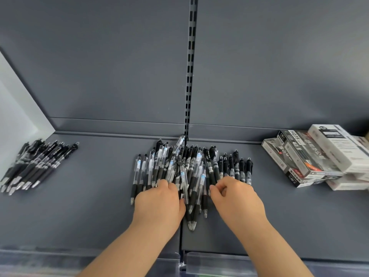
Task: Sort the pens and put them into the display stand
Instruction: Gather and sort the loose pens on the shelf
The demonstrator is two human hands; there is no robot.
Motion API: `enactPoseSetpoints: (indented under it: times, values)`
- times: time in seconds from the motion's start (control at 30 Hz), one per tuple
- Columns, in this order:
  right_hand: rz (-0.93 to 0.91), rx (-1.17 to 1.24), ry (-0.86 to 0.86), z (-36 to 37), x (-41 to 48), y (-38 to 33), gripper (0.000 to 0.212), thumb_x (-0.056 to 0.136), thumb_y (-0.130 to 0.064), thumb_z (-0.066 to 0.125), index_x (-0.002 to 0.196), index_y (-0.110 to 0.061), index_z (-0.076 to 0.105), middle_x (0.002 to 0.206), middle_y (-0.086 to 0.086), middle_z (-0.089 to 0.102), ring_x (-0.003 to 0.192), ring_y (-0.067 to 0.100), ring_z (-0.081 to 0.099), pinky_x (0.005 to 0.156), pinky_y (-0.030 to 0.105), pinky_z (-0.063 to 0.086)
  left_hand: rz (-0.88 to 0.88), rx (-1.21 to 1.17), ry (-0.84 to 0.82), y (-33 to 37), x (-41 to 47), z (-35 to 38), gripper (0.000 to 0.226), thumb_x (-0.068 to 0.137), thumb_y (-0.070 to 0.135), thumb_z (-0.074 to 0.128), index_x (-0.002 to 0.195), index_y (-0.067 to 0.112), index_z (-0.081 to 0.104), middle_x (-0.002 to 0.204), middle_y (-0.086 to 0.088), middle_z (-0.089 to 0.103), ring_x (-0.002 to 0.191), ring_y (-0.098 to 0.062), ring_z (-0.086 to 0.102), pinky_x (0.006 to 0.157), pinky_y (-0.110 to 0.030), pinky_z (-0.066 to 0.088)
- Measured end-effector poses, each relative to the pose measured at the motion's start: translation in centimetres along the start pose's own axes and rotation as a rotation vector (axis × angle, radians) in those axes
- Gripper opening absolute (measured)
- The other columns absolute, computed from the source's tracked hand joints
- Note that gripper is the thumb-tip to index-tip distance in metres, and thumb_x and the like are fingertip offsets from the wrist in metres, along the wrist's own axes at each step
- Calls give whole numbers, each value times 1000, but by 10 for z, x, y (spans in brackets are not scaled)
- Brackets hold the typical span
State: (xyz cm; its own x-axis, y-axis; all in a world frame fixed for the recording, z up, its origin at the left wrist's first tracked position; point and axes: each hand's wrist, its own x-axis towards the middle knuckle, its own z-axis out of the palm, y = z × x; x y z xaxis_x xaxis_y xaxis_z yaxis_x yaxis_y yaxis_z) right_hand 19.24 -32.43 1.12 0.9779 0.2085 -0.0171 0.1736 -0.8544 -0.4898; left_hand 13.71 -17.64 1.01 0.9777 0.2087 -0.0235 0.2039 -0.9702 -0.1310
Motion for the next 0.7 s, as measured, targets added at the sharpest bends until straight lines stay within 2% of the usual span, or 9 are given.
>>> enactPoseSetpoints:
  times: [0.2, 0.33, 0.43, 0.57, 0.63, 0.7]
  values:
    - [38, -95, 79, -4, 3, 13, 22, 94, -39, 43, 85, -23, 55, 76, -6, 61, 72, 16, 58, 55, 25, 44, -36, -79, 62, -3, 1, -2, 34, 96, 46, 26, 100, 21, 49, 90, 8, 46, 70, -11, 53, 49, -23, 34]
    - [-8, -242, 68, 0, 8, 6, 26, 95, -42, 42, 93, -20, 55, 81, -5, 59, 71, 18, 54, 55, 24, 39, -70, -110, 117, -7, 0, -8, 28, 96, 46, 25, 89, 23, 41, 83, 8, 43, 65, -10, 48, 45, -21, 27]
    - [-24, -332, 68, 2, 16, -2, 30, 96, -44, 39, 94, -17, 52, 77, -4, 50, 67, 19, 48, 56, 25, 37, -79, -126, 148, -9, -1, -8, 27, 95, 46, 25, 87, 24, 39, 82, 8, 45, 66, -10, 51, 46, -21, 29]
    - [23, -340, 60, 0, 28, -9, 33, 96, -36, 41, 73, -13, 41, 63, -3, 43, 55, 18, 42, 51, 24, 33, -79, -144, 169, -11, -4, -7, 27, 95, 46, 25, 85, 25, 39, 80, 8, 46, 64, -9, 51, 47, -21, 32]
    - [61, -290, 56, -2, 32, -9, 37, 93, -28, 44, 60, -14, 35, 55, -2, 37, 46, 16, 33, 45, 21, 27, -85, -155, 182, -13, -5, -6, 28, 95, 47, 25, 85, 25, 40, 80, 8, 46, 64, -9, 50, 49, -21, 34]
    - [85, -188, 72, -4, 34, -8, 39, 90, -27, 45, 56, -12, 33, 51, -1, 34, 43, 18, 29, 45, 20, 24, -102, -157, 197, -17, -5, -5, 28, 95, 47, 25, 85, 25, 41, 79, 7, 47, 64, -9, 51, 50, -21, 35]
